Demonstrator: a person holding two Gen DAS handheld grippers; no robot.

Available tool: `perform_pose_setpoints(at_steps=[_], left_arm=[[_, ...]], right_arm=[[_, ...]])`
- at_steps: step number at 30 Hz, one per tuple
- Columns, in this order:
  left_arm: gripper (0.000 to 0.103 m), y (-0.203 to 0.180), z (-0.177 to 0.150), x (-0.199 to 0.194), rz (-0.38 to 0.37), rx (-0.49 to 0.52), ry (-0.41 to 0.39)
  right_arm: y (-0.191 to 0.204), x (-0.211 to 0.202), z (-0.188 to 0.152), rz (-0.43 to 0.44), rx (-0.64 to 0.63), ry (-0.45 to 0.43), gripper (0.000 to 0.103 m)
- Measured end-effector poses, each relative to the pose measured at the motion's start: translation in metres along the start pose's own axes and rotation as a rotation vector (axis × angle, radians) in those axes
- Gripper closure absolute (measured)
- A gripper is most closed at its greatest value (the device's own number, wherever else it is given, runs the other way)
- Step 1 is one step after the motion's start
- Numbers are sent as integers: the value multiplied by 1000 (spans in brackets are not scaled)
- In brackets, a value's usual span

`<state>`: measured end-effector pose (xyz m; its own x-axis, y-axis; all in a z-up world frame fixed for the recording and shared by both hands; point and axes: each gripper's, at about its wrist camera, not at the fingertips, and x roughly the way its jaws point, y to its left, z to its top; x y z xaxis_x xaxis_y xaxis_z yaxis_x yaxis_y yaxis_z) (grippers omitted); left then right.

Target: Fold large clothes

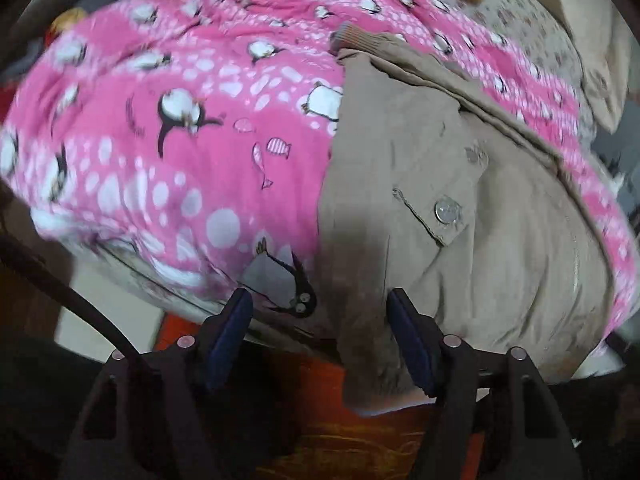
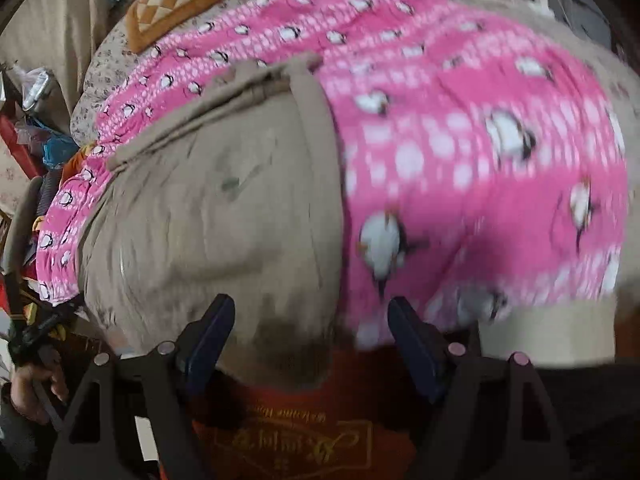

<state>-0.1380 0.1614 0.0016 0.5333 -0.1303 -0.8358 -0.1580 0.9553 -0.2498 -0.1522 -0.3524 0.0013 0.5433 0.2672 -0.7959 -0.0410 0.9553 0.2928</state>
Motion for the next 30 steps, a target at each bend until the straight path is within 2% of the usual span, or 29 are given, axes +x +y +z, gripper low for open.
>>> perform_pose_setpoints(at_steps=[3,6,8,9,10,11,12,14,15,16,17,20,24,26,30], left_arm=[[51,-3,0,5,-8,30,-9],[51,-5,-5,19,-24,42,22],[47,-1,-9,30,-47,17,76],[40,3,-11,33,-54,-14,88],[34,7,-13,35,-62,-50,112],[33,11,-15,36,-79,-89,131],[33,16,-15,38,-105,-125,149],[49,23,-17,37,-151,-188,193],[75,22,-16,32,-194,-192,200],[95,17,-16,24,-209,-173,192],[102,11,-18,16,-210,-152,176],[103,-16,-25,-11,-178,-38,109],[103,-43,-32,-49,-198,75,-24],[103,-46,-32,-67,-206,102,-85],[103,-40,-29,-101,-221,118,-156]], right_arm=[[5,12,-1,8,-41,15,21],[11,30,-3,43,-80,54,22],[18,48,-5,61,-107,137,33],[21,53,-6,47,-120,157,37],[23,56,-6,37,-132,167,42],[23,56,-6,38,-126,166,51],[21,55,-5,50,-111,167,55],[17,47,-5,90,-83,168,84],[19,43,-6,101,-84,167,86],[23,33,-7,111,-101,154,88],[26,22,-9,120,-121,132,89],[30,-3,-13,170,-134,68,91],[28,-36,-14,228,-130,-40,92],[27,-51,-14,249,-143,-94,93],[37,-77,-16,275,-198,-174,94]])
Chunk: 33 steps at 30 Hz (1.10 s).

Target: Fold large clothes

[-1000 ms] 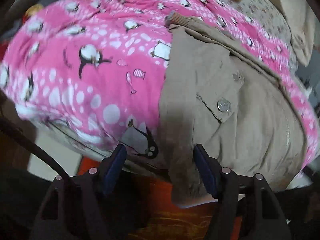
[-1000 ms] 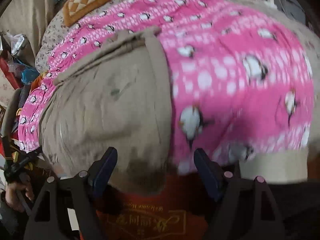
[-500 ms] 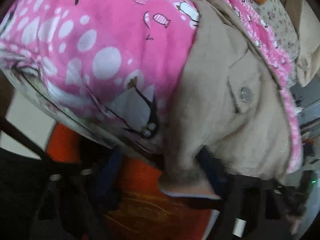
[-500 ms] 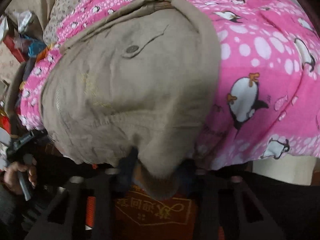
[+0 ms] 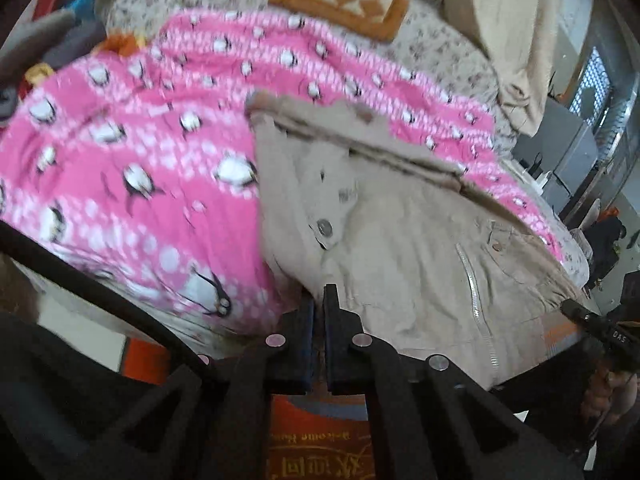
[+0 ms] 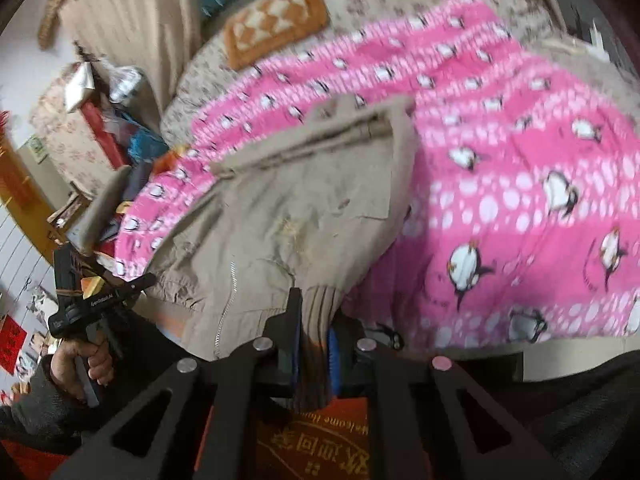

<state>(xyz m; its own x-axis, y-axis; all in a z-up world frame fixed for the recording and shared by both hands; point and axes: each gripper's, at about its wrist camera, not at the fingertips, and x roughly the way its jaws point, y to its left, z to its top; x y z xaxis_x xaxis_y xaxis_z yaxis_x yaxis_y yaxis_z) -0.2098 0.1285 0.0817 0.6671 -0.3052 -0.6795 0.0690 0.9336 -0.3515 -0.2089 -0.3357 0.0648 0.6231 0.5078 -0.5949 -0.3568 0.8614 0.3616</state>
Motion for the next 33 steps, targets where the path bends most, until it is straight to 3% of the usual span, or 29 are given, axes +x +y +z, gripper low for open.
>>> perform_pose_setpoints(at_steps=[8,12,15,20,26,33], left_arm=[[103,6,-2,-51,-34,-23,-53],[103,7,7,-60,-35,-23,-82],[103,4,31,-55,-40,-29,-103],[103,-16,101,-50,-13,55,-220],[103,-13,189,3,3,32,-273],[103,-17,259,106,63,57,-260]], right_arm=[[20,-54,-9,80,-83,-62,94],[21,-62,1,76,-111,-88,94],[16,-52,28,73,-115,-131,94],[20,-30,100,53,-150,-260,94],[11,28,177,-11,-136,-329,94],[-26,118,240,-124,-78,-278,94]])
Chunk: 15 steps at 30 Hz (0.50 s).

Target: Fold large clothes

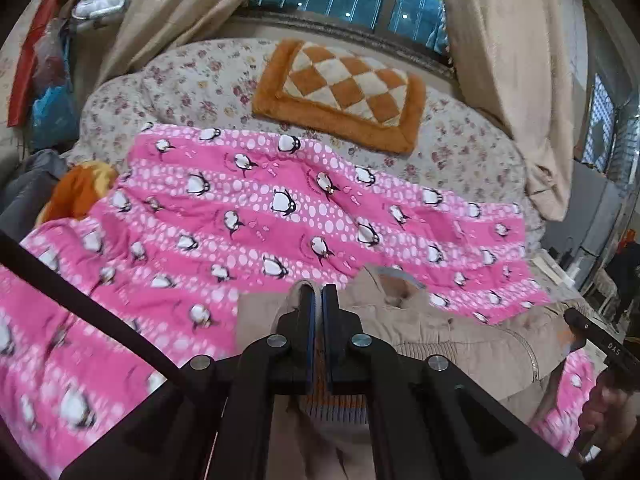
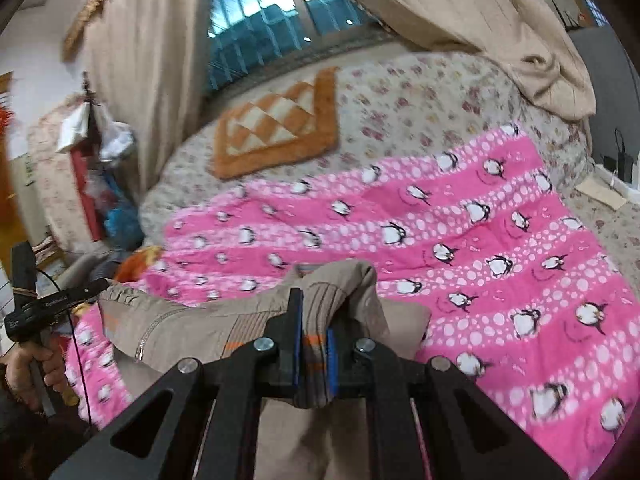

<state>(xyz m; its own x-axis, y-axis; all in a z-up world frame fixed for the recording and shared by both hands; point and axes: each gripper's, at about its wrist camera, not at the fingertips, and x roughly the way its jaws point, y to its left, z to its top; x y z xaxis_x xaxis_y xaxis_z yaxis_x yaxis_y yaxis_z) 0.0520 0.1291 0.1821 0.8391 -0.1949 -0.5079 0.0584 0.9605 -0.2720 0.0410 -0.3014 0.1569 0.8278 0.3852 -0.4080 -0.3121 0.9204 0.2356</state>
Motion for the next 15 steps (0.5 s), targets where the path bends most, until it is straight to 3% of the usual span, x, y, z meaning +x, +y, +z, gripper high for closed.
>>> perform_pose_setpoints(at_steps=[5,10,12,15], left_arm=[[103,2,7,61,34,-28,-6],[103,18,-13,128,121,-37,35],[103,27,-16,144,136,-66,62],[103,28,-11,158,155,-59,38]], right_arm=[[-30,64,2,-38,65,36,94],[-42,121,-7,-72,83,106,94],[-44,134,-5,-76,85,106,94],[-48,152,-5,-99,102,118,94]])
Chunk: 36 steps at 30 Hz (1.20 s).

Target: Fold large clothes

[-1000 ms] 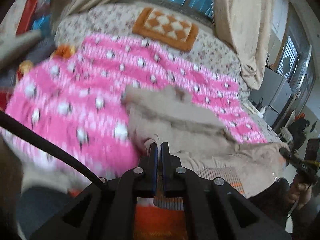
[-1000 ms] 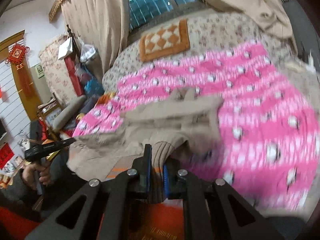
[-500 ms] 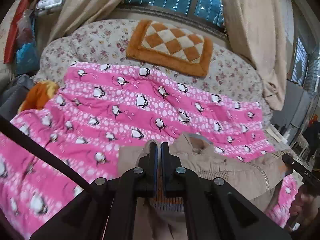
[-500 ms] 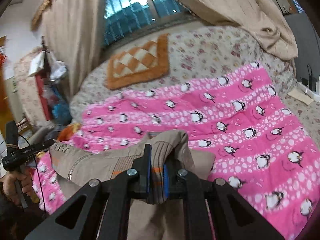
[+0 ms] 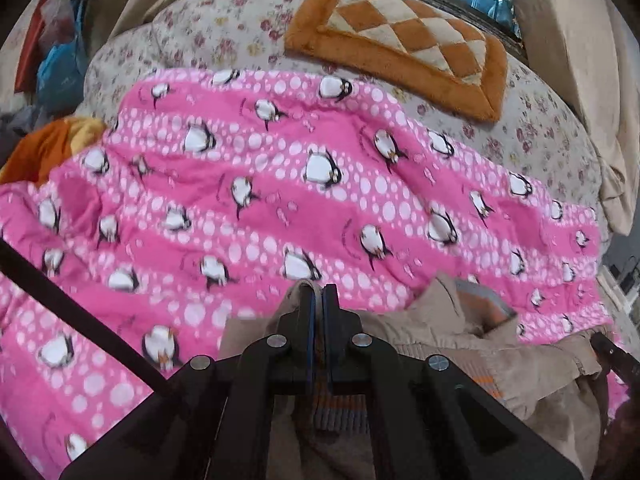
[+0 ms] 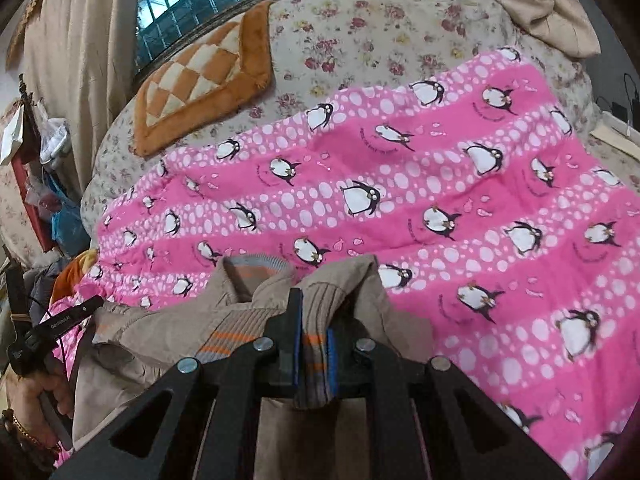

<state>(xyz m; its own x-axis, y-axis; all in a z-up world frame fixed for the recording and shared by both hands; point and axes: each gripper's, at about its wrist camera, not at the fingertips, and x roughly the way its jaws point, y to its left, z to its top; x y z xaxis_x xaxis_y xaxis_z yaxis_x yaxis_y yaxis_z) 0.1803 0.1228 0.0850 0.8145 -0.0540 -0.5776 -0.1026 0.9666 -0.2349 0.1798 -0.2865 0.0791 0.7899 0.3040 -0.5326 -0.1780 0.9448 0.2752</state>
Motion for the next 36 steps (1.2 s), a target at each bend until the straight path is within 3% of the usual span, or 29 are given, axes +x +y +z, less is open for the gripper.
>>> perform_pose_setpoints(at_steps=[2,5,8,11,13,15,19,20,22,25,26,28,31,36], left_arm=[[103,-8,-6,14,44,52,13],[103,-17,-17,44,96,114,117],[103,-12,-22,54,85,109,207],[103,1,-15,36,16,49,179],[87,9,-8,15,19,26,131],[86,16,-1,-15,3,8,58],[86,19,-3,-62,-157,10,-6],[86,14,-8,-63,-229,43,38],[96,-1,-20,-55,-359,121,167],[98,-30,-43,-39,-396,274,313],[98,-36,-47,-32,-381,295,343],[98,-42,-52,-6,-274,285,405],[98,-33,-47,30,-158,178,447],[98,-27,-36,65,-60,92,412]], right_arm=[[-2,18,-4,-32,14,53,93],[-7,43,-18,-85,3,151,92],[-17,56,-27,-40,55,242,85],[-17,42,-26,-12,66,253,75],[-16,19,-24,13,75,228,71],[-14,-7,-22,33,73,194,69],[-5,-58,-23,84,9,147,66],[0,-64,-27,106,-29,172,66],[15,-61,-41,149,-147,304,66],[36,-50,-59,181,-303,424,67],[37,-43,-60,174,-301,443,67],[33,-22,-60,170,-255,502,66],[24,12,-53,106,-185,541,66],[6,59,-39,14,-58,554,66]])
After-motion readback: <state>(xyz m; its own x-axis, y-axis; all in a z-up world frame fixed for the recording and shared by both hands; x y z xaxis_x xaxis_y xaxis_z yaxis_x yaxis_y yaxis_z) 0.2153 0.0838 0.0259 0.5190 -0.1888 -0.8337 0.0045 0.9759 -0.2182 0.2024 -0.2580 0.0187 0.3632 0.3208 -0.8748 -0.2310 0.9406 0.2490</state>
